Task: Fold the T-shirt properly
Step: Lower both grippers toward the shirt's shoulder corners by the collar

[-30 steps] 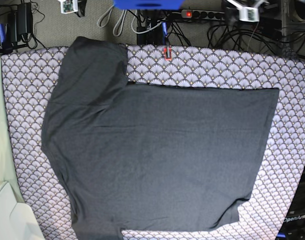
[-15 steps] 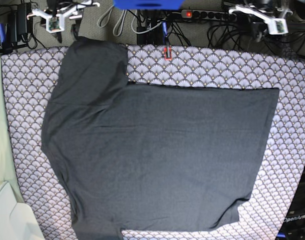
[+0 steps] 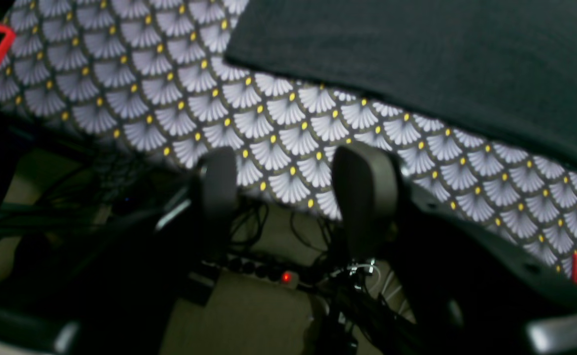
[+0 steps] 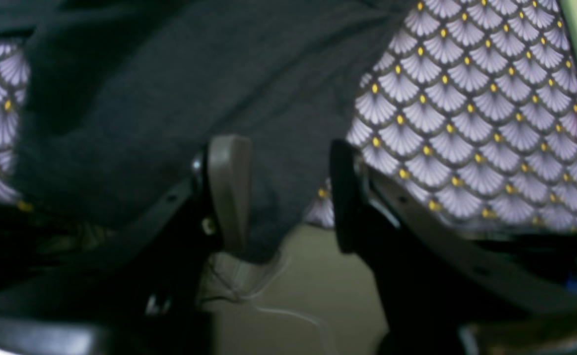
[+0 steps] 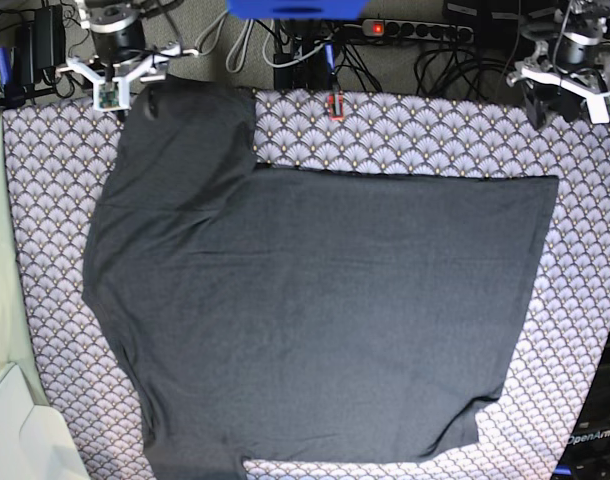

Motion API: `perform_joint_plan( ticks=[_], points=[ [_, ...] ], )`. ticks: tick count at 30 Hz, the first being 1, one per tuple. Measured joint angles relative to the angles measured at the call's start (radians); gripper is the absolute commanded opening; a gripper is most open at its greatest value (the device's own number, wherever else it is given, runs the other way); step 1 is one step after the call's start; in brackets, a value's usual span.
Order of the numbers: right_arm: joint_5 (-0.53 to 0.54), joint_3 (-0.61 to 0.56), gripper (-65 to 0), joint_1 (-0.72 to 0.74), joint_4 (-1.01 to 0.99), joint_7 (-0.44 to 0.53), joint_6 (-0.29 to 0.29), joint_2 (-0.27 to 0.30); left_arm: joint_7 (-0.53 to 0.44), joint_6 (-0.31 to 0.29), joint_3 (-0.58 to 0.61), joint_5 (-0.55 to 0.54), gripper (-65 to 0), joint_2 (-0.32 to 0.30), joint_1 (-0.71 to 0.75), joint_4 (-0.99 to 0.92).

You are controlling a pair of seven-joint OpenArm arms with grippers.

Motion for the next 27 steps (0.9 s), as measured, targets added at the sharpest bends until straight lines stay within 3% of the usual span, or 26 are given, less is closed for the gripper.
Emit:
perform_joint_plan(
  ticks=[2,8,17,21,27],
  points=[
    [0.068,0.026,-37.3,0.015,-0.002,-0.054,0.053,-0.005,0.017,-0.007,-0.008,0.000,-31.0,0.003,0.001,0.000],
    [0.188,0.119,-37.3,0.096,-0.003,-0.198,0.084,-0.005,0.013,-0.007,-0.021,0.000,-31.0,0.002,-0.016,0.000],
    [0.194,0.173,-37.5,0.127,-0.117,-0.207,0.098,-0.007,0.014,-0.006,-0.024,0.003,-31.0,0.002,-0.024,-0.001],
    [0.196,0.175,-37.6,0.138,-0.163,-0.204,0.172,-0.014,0.013,-0.007,-0.024,0.003,-31.0,0.002,-0.025,-0.001],
    [0.195,0.173,-37.6,0.136,-0.171,-0.188,0.177,-0.044,0.013,-0.006,-0.024,0.003,-31.0,0.002,-0.024,-0.002]
  ],
)
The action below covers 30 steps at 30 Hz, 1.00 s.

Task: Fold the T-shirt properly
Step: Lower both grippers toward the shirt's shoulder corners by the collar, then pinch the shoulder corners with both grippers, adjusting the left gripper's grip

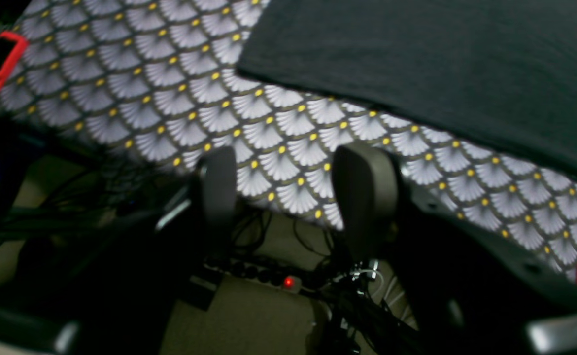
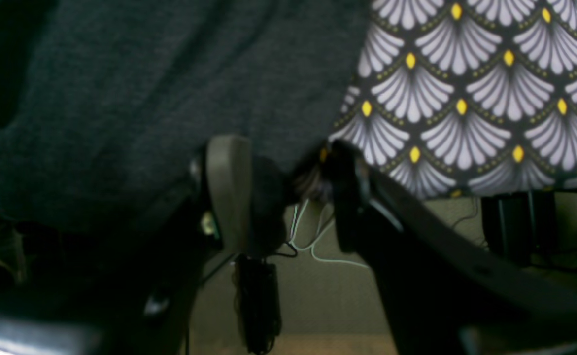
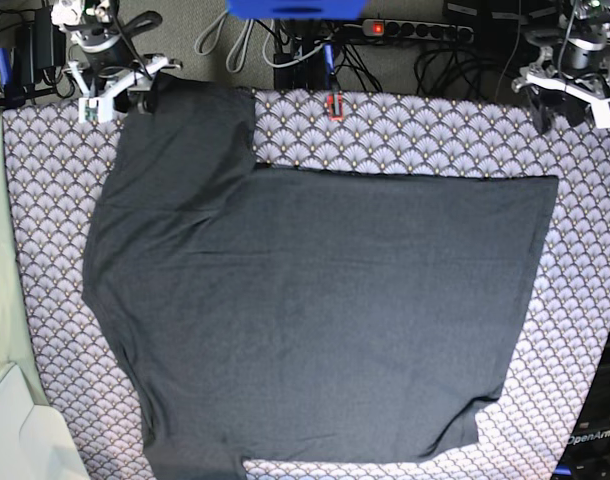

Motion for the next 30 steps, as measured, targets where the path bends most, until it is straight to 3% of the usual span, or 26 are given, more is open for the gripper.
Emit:
perform_joint_plan(
  ticks=[9,16,27,30],
  points=[
    [0.017,0.002,-40.1,0.061,-0.085,0.070,0.016,-0.004,0.001,0.000,0.000,0.000,-31.0,-0.001,-0.001,0.000],
    [0.024,0.014,-65.0,0.082,-0.127,0.106,0.056,0.011,0.004,-0.003,-0.020,0.001,-31.0,-0.003,-0.071,-0.055],
    [0.027,0.013,-65.0,0.080,-0.129,0.107,0.058,0.011,0.003,0.006,-0.085,0.009,-31.0,-0.005,-0.207,-0.169],
    [0.027,0.013,-65.0,0.076,-0.129,0.109,0.058,0.008,0.002,-0.017,-0.088,-0.005,-30.9,-0.005,-0.273,-0.242]
  ],
)
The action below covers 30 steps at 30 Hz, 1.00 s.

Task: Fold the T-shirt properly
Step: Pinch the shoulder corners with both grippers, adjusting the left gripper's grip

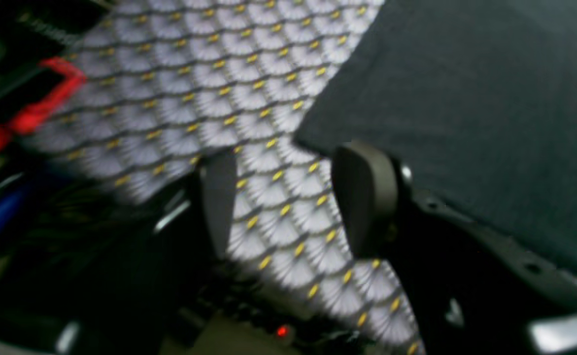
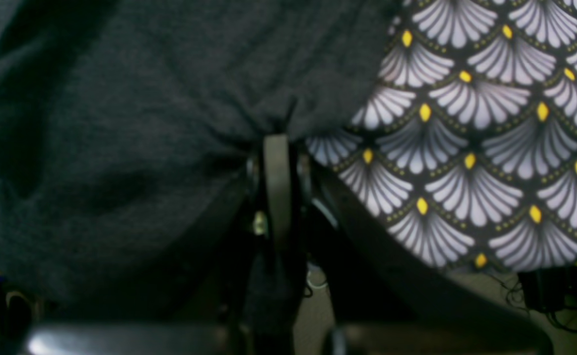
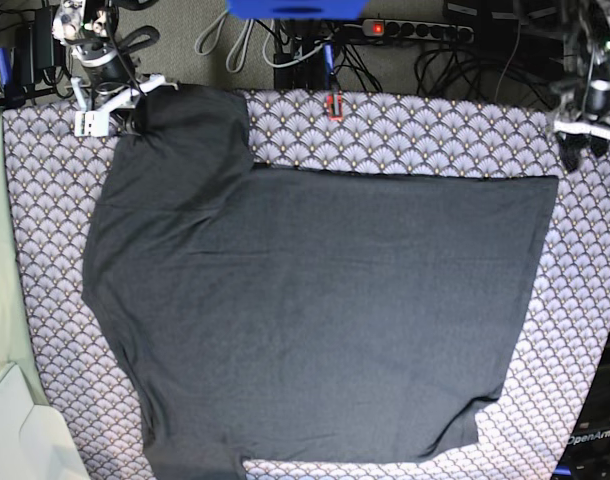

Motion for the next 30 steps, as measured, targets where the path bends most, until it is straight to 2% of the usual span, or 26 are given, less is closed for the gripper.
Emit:
perform_joint_plan(
  ticks=[3,8,12,23,26,29,30],
  points=[
    [0.007,0.000,-65.0,-0.008,0.006,0.000,0.001,0.000,0.002,0.027,-0.019,0.017,-30.9,-0.001,-0.077,-0.107],
    [-0.004,-0.004,-65.0,-0.055,0.055,-0.036,0.004,0.000,-0.006,0.019,-0.003,0.058,-30.9,-0.040,-0.166,-0.211],
    [-0.016,-0.006,-65.0,-0.063,0.097,-0.092,0.005,-0.005,0.002,0.014,-0.001,0.080,-30.9,-0.039,-0.200,-0.256],
    [-0.020,-0.008,-65.0,-0.059,0.098,-0.095,0.005,-0.005,0.002,0.021,-0.001,0.101,-30.9,-0.036,-0.280,-0.361],
    [-0.020,-0.008,-65.0,-0.060,0.098,-0.095,0.005,-0.005,-0.008,0.008,0.007,0.100,-30.8,-0.038,-0.315,-0.372],
    [-0.020,-0.008,-65.0,-0.060,0.098,-0.095,0.005,-0.006,-0.005,-0.048,0.052,0.099,-30.8,-0.045,-0.325,-0.373],
    [-0.020,-0.008,-65.0,-0.059,0.098,-0.095,0.005,-0.006,-0.006,-0.046,0.062,0.099,-30.8,-0.042,-0.327,-0.373]
  ],
)
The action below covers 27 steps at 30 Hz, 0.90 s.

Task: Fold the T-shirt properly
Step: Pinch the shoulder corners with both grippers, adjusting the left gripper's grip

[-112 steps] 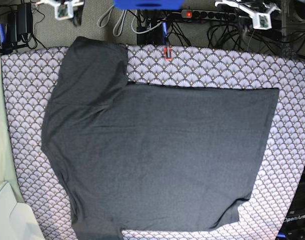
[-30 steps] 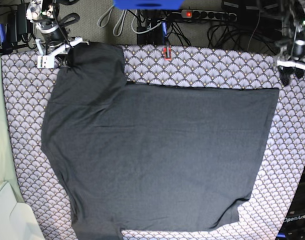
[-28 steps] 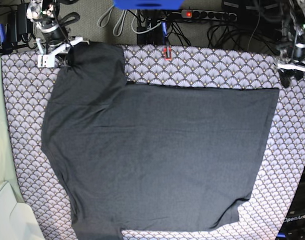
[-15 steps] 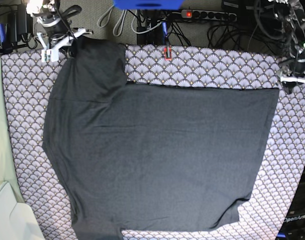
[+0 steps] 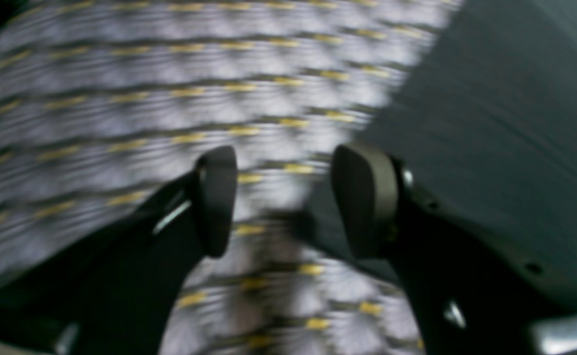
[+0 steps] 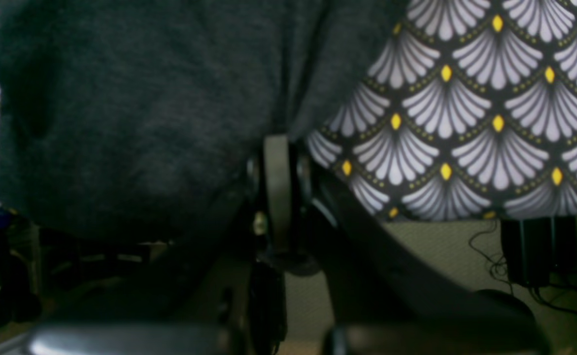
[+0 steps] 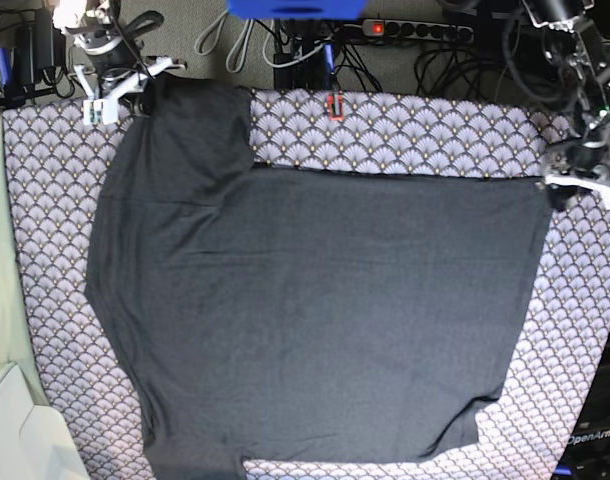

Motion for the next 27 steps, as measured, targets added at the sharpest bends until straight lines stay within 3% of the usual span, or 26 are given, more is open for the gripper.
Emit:
perform_joint_plan(
  ticks=[27],
  points=[
    [0.000,0.000,-65.0,0.000,0.000,0.000,0.000,0.000,-0.056,-0.006,0.012,-0.010,-30.8,0.019,0.015,-0.078]
  ],
)
